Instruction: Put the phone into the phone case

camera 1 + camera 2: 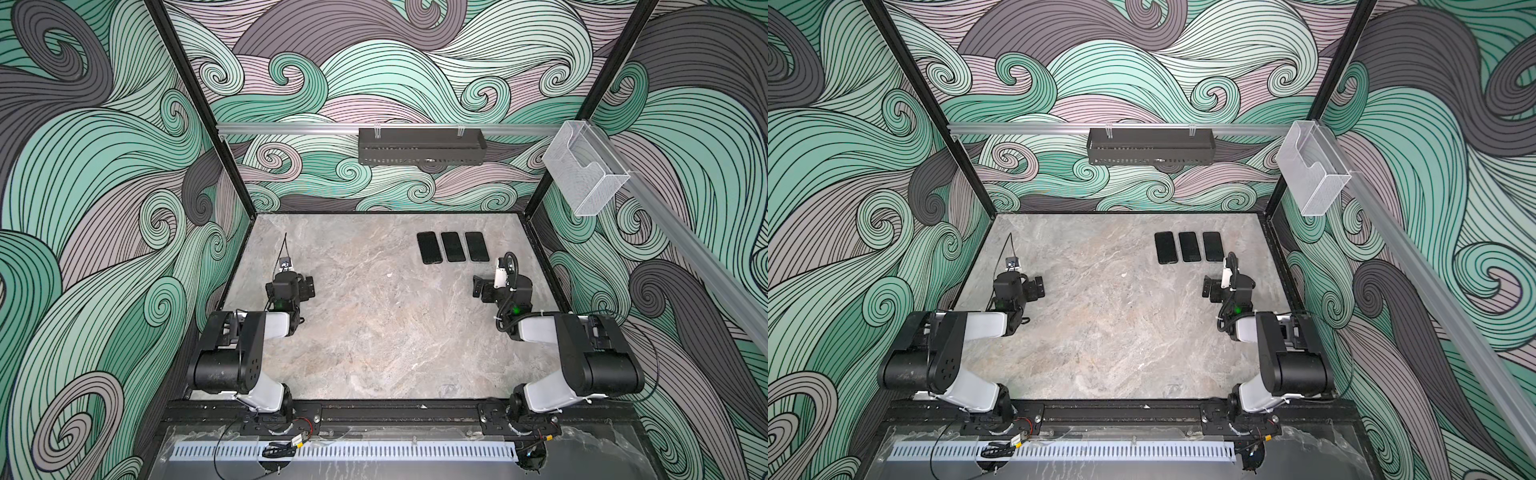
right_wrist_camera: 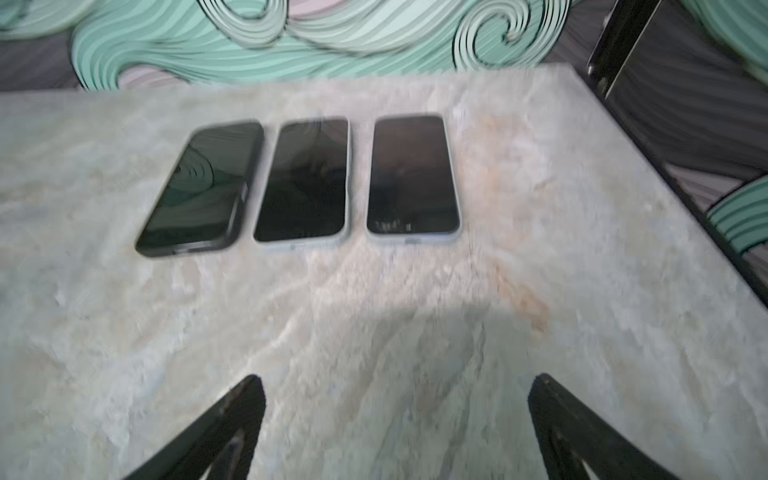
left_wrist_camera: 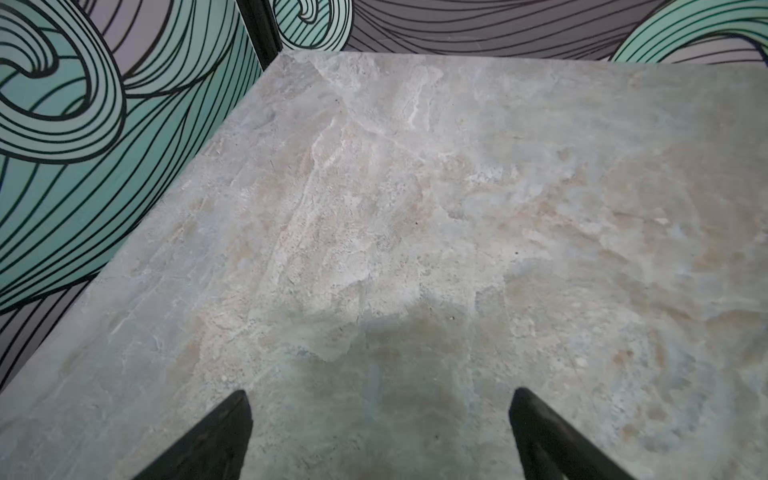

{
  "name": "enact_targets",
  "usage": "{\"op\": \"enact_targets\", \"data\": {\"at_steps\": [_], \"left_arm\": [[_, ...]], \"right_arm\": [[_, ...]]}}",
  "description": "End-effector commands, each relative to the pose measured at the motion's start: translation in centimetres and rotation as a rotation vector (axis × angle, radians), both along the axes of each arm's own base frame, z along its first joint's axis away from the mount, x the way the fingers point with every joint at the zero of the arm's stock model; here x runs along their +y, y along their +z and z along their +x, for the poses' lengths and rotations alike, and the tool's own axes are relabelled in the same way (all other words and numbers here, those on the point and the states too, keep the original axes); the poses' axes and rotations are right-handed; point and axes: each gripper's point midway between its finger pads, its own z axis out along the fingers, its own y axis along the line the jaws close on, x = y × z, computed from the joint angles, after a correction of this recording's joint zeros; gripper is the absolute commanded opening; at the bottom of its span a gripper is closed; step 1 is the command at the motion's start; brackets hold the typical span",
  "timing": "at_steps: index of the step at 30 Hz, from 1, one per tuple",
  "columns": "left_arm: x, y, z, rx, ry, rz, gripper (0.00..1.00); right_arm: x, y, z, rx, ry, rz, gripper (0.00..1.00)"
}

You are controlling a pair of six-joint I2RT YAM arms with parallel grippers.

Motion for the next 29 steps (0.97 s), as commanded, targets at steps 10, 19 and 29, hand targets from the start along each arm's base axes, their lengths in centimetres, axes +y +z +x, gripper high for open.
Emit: {"op": "enact_targets", "data": {"at_steps": [10, 19, 29], "left_arm": [[0.24, 1.71, 0.99, -0.064, -0.006, -0.025, 0.99], [0.26, 1.76, 0.97, -0.066, -0.005, -0.025, 0.99], [0.26, 1.85, 0.99, -0.07, -0.005, -0.024, 0.98]], "right_arm": [[-0.13, 2.43, 1.09, -0.097, 0.005, -0.015, 0.99], [-0.1, 2.42, 1.11, -0.098, 0.006, -0.016, 0.99], [0.05, 2.37, 1.18, -0.094, 0.009, -0.021, 0.99]]}}
